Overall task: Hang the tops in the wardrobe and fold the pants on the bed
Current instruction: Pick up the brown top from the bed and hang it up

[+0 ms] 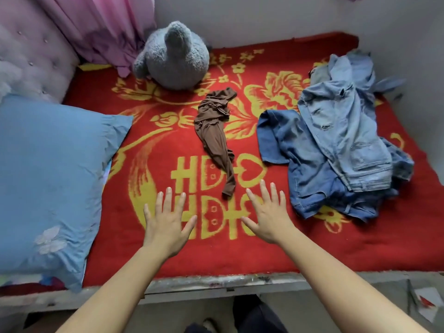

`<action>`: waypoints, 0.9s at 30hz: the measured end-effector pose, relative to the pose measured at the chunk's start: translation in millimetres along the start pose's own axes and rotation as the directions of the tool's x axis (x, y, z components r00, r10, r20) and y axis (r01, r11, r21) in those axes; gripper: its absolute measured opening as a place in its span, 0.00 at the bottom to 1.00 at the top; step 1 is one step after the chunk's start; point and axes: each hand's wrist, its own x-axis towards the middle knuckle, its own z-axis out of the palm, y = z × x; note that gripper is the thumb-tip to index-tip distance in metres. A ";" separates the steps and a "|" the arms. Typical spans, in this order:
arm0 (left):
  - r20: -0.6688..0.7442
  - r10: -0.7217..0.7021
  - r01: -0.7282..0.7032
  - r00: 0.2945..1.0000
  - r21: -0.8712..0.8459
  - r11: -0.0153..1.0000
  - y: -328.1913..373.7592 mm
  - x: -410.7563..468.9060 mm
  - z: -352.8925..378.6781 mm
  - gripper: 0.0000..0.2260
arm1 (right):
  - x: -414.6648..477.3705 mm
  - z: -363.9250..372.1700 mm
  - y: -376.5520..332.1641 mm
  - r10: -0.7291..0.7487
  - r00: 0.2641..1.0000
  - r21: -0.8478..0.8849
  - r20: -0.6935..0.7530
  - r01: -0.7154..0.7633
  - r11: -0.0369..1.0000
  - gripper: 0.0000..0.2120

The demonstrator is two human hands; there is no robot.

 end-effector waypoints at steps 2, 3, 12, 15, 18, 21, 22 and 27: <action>0.042 -0.016 0.016 0.999 -0.006 1.000 1.8 26.5 15.0 0.36 | 34.8 12.6 5.7 -0.020 0.999 0.013 0.038 0.020 1.000 0.39; 0.065 -0.025 0.027 0.998 -0.022 0.999 2.7 40.0 24.4 0.34 | 51.0 20.9 7.5 -0.015 0.998 0.034 0.053 0.013 0.999 0.39; 0.223 0.065 -0.056 0.973 -0.048 0.997 4.0 182.6 168.8 0.29 | 172.2 137.0 -1.9 0.097 0.994 0.363 0.043 -0.106 0.926 0.37; 0.346 0.066 -0.064 0.936 -0.017 0.998 -7.0 218.1 223.7 0.28 | 217.5 177.9 -10.4 0.202 0.979 0.451 0.003 -0.181 0.874 0.37; 0.383 0.070 -0.046 0.921 -0.071 0.996 -19.3 227.5 252.0 0.26 | 269.0 197.2 -19.1 0.268 0.961 0.529 -0.067 -0.194 0.826 0.38; 0.343 0.099 -0.061 0.934 -0.120 0.991 -29.2 236.0 253.9 0.24 | 306.3 207.3 -28.8 0.304 0.947 0.530 -0.102 -0.207 0.823 0.33; 0.347 0.110 -0.063 0.932 -0.143 0.988 -31.5 239.3 251.1 0.23 | 308.4 211.0 -33.6 0.285 0.954 0.511 -0.090 -0.201 0.836 0.30; 0.218 0.019 0.037 0.976 -0.250 0.967 -29.1 254.7 235.2 0.16 | 243.7 227.7 -57.6 0.035 0.997 0.471 0.073 -0.066 0.880 0.16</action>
